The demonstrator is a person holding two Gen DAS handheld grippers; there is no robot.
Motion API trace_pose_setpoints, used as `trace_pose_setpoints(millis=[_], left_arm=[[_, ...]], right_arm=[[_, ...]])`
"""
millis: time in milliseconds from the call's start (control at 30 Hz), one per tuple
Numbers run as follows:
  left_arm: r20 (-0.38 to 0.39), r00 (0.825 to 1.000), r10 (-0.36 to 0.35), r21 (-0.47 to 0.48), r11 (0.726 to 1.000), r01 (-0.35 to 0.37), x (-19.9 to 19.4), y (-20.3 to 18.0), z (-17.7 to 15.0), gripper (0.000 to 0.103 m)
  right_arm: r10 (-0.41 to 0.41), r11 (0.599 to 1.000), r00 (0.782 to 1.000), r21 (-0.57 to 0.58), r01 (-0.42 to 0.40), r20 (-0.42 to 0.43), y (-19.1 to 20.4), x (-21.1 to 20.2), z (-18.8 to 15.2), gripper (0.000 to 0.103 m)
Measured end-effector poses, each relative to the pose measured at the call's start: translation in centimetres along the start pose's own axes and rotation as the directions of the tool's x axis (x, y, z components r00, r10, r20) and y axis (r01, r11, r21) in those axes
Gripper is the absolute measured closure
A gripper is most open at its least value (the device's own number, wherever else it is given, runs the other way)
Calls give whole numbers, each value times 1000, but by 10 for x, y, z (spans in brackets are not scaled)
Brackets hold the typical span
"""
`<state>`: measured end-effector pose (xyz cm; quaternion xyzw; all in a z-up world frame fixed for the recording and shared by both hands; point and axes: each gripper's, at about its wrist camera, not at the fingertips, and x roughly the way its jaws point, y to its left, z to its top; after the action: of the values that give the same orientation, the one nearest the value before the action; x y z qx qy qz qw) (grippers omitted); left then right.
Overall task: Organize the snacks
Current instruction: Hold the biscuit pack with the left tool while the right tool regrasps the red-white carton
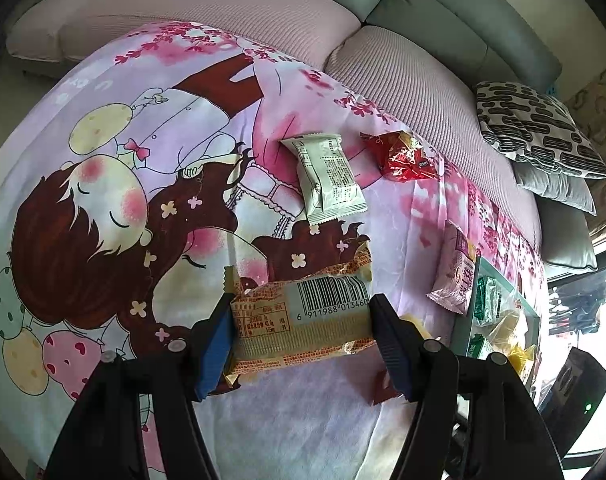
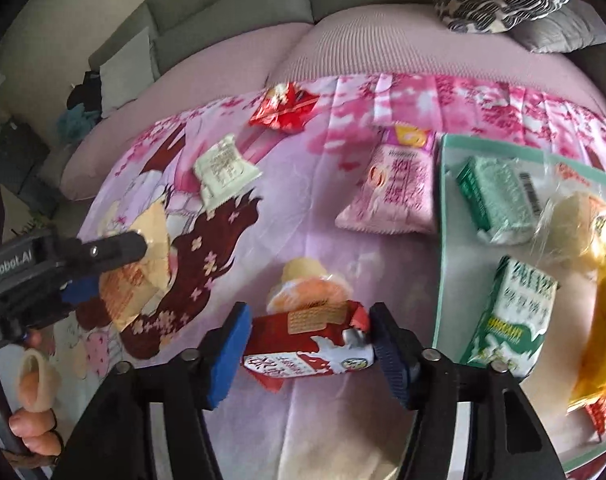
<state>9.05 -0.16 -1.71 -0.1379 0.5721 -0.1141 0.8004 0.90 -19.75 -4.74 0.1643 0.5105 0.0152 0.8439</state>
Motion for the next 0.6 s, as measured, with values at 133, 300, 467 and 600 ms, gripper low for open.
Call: trace_pose_setpoints(millis=[133,300,467,600], left_arm=[[-4,1000,1,-5,1000,-1,1,1,0,35],[-5,1000,-1,-13,1000,1,1,2,0,35],[-7,1000,4,-19,1000,-4,2,3,0,35],[-17,1000,23,-23,999,-23,8,5,0,35]], right_arm=[[5,999,1000,-44,-6,-22,9,2,-6,28],[14,995,1000,-103,-17,-25,20,2,-11,5],[-76,975,997,-212,71,-17,37,9,-14,2],[-148,958,989,-250,145,6,42,15,-14,2]])
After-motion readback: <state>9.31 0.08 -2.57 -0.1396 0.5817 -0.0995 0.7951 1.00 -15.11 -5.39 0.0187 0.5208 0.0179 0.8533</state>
